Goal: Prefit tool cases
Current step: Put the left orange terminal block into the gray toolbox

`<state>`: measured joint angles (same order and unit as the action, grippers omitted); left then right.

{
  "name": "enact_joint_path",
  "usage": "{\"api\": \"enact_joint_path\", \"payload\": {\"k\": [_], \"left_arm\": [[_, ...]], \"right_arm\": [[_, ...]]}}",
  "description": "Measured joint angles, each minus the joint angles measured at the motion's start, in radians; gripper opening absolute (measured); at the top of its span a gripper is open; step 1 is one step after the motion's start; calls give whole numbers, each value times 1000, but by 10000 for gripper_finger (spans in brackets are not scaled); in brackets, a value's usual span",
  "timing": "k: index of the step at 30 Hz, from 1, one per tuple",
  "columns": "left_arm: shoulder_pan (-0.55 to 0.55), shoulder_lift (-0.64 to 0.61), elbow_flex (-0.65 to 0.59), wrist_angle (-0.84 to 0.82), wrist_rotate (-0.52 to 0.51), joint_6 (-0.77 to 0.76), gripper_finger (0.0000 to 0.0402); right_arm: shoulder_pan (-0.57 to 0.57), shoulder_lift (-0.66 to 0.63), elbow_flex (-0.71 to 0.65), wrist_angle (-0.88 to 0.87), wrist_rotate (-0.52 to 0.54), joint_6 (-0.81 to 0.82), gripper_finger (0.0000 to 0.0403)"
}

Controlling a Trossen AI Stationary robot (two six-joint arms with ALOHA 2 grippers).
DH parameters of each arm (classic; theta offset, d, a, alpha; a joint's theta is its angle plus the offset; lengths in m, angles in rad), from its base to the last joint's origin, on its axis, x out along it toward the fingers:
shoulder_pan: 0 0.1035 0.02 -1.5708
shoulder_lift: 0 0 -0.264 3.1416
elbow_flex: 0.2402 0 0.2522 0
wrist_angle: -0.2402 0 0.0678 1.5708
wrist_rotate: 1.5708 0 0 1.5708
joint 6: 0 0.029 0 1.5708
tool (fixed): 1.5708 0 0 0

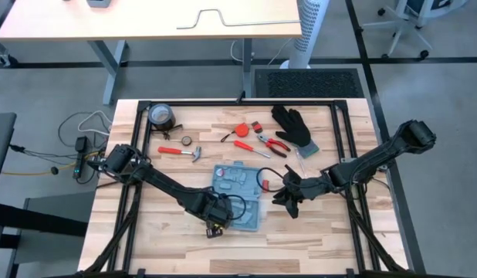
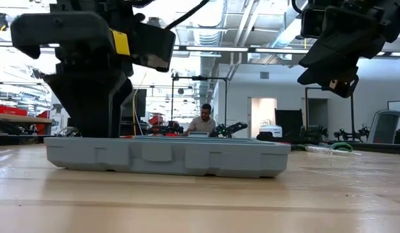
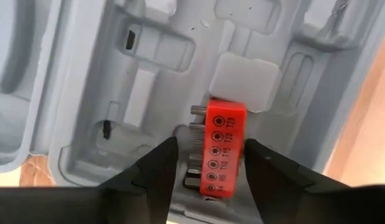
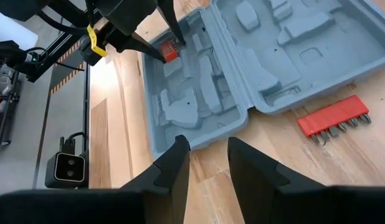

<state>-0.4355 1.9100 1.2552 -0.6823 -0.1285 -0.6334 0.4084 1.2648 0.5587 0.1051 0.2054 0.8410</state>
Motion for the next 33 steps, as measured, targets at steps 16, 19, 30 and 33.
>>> {"api": "enact_joint_path", "payload": {"k": [16, 19, 30, 33], "left_arm": [[-20, -121, -1, -141, -135, -195, 192], [-84, -149, -1, -161, -266, -369, 192], [-250, -148, -73, -209, -318, -822, 151], [-284, -148, -139, -163, -301, -890, 127]], "right_arm": [[2, 0, 0, 0, 0, 10, 119], [12, 0, 0, 18, 1, 26, 118], [-29, 245, 95, 229, -40, 44, 10], [-28, 351, 182, 234, -51, 57, 10]]}}
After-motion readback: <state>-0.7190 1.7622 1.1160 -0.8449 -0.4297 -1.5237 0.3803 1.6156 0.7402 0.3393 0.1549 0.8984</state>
